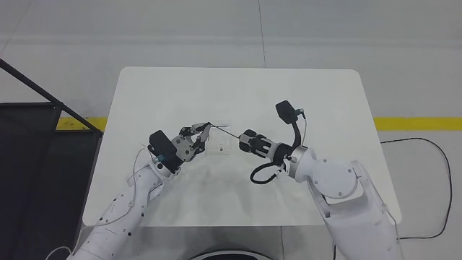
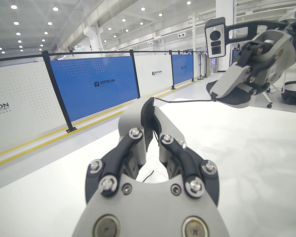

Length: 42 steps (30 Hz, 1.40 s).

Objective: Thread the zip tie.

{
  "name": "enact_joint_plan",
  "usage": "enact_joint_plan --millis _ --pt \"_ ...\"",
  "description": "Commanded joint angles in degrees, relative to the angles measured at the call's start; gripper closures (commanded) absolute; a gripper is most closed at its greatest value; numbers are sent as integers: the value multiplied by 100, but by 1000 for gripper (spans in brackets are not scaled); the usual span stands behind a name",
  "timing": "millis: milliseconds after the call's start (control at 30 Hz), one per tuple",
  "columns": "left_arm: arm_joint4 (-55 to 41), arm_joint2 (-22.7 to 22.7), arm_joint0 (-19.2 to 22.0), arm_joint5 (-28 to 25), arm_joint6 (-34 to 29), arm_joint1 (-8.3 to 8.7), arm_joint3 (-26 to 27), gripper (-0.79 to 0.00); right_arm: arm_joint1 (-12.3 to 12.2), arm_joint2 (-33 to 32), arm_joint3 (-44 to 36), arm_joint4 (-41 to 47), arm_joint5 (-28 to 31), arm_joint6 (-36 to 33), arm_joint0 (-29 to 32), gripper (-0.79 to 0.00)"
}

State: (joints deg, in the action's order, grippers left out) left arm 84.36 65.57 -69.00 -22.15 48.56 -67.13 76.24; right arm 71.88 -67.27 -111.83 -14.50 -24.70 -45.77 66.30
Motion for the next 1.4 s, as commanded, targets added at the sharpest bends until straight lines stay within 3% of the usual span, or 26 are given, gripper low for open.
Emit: enact_joint_plan --millis 0,1367 --pt "0 0 0 0 0 0 0 0 -5 5 0 -6 -17 0 -6 0" --pt "0 0 0 0 0 0 0 0 -62 96 131 385 -134 133 -193 0"
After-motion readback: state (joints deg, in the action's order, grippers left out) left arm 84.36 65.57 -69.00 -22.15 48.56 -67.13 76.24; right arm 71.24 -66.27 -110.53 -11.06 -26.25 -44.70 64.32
